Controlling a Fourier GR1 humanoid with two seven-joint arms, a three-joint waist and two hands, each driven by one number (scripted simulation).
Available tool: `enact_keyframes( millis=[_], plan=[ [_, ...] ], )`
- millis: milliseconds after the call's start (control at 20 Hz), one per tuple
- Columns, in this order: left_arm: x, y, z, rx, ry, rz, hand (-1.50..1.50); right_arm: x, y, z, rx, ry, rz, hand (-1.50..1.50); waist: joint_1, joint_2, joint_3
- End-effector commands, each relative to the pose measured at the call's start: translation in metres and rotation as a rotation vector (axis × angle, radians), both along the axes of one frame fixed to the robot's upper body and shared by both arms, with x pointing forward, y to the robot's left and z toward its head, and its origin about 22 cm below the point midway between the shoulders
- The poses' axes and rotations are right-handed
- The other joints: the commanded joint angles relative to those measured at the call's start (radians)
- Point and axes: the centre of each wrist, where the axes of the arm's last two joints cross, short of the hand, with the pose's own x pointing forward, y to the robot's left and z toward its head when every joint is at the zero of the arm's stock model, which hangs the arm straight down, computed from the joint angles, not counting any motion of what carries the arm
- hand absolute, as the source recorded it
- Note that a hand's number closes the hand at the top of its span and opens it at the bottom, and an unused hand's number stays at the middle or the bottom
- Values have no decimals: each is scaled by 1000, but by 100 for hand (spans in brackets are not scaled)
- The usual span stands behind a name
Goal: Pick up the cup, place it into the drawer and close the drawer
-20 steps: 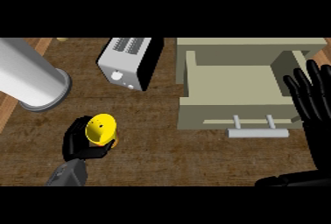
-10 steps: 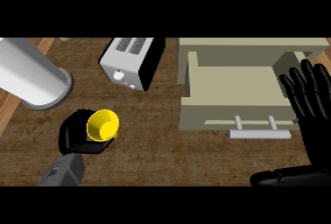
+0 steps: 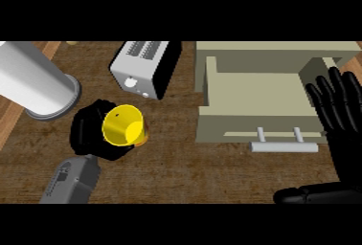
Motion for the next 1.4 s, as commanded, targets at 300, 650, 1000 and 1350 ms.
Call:
enact_keyframes(
  millis=[300, 650, 1000, 1350],
  plan=[
    [19, -62, 125, -21, -39, -46, 150, 4, -3, -10, -16, 6, 9, -150, -8, 3, 0],
    [29, -97, 173, 31, -62, -60, 150, 5, -12, 6, -7, -19, -10, -150, -11, 4, -1],
    [60, -122, 204, 95, -65, -53, 150, 17, 1, -1, -1, -1, 7, -150, -13, 5, -1],
    [94, -168, 231, 160, -29, -60, 150, -1, -13, 1, -20, -17, 18, -150, -34, 8, -1]
  ],
)
